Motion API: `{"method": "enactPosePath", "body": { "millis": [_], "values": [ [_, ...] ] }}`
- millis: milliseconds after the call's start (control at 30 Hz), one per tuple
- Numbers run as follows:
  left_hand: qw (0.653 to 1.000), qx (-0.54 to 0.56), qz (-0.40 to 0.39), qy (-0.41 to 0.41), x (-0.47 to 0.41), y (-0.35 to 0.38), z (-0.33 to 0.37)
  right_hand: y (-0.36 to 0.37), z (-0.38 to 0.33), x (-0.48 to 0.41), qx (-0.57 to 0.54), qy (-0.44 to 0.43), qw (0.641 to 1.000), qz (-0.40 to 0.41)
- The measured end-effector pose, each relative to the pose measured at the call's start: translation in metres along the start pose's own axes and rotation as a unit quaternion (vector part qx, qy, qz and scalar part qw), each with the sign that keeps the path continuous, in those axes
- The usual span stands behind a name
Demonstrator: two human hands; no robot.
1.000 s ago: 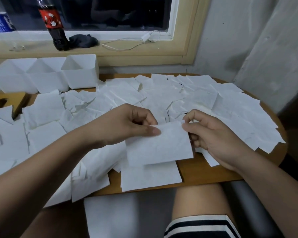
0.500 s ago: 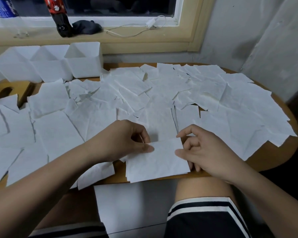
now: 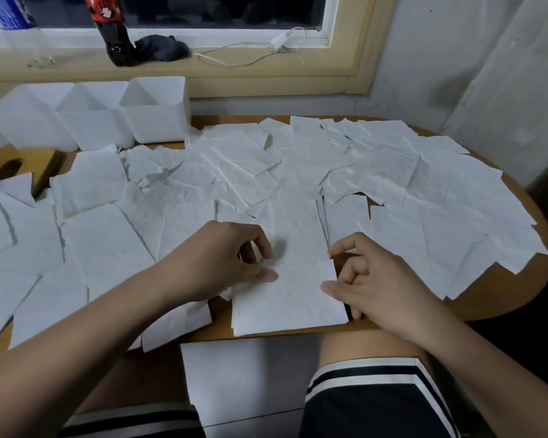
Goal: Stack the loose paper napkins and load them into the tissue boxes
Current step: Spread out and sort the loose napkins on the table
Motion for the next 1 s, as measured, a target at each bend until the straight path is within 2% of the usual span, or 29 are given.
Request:
{"method": "enactPosePath", "body": {
  "millis": [167, 233, 367, 567, 667, 800, 1000],
  "values": [
    [0.999, -0.026, -0.012, -0.013, -0.001, 0.004, -0.005, 0.006, 0.002, 0.0, 0.01, -0.001, 1.0, -0.016],
    [0.999, -0.034, -0.011, -0.004, 0.0, 0.004, -0.002, 0.003, 0.003, -0.001, 0.022, -0.006, 1.0, 0.002],
    [0.997, -0.052, 0.039, 0.035, -0.01, -0.005, 0.011, -0.009, 0.007, -0.013, 0.093, -0.021, 0.993, 0.065],
    [0.986, -0.079, 0.115, 0.087, -0.059, -0.011, 0.03, -0.01, 0.007, -0.037, 0.161, 0.016, 0.986, 0.045],
    [0.982, -0.106, 0.082, 0.133, -0.076, -0.005, 0.047, -0.004, 0.009, -0.044, 0.161, 0.039, 0.986, 0.011],
    [0.96, -0.207, 0.02, 0.186, -0.088, 0.011, 0.07, -0.003, 0.008, -0.049, 0.141, 0.053, 0.989, -0.004],
    [0.943, -0.256, 0.014, 0.213, -0.091, 0.01, 0.086, 0.001, 0.004, -0.048, 0.099, 0.025, 0.995, 0.003]
  ]
}}
Point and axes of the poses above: each hand's wrist, its own x-axis away from the middle knuckle, its own y-axis out of the palm, z = x × y, the point moved 5 cm from there along -x, towards the middle knuckle, and after that the axes turned 14 degrees about -y, right-handed, at the moved point
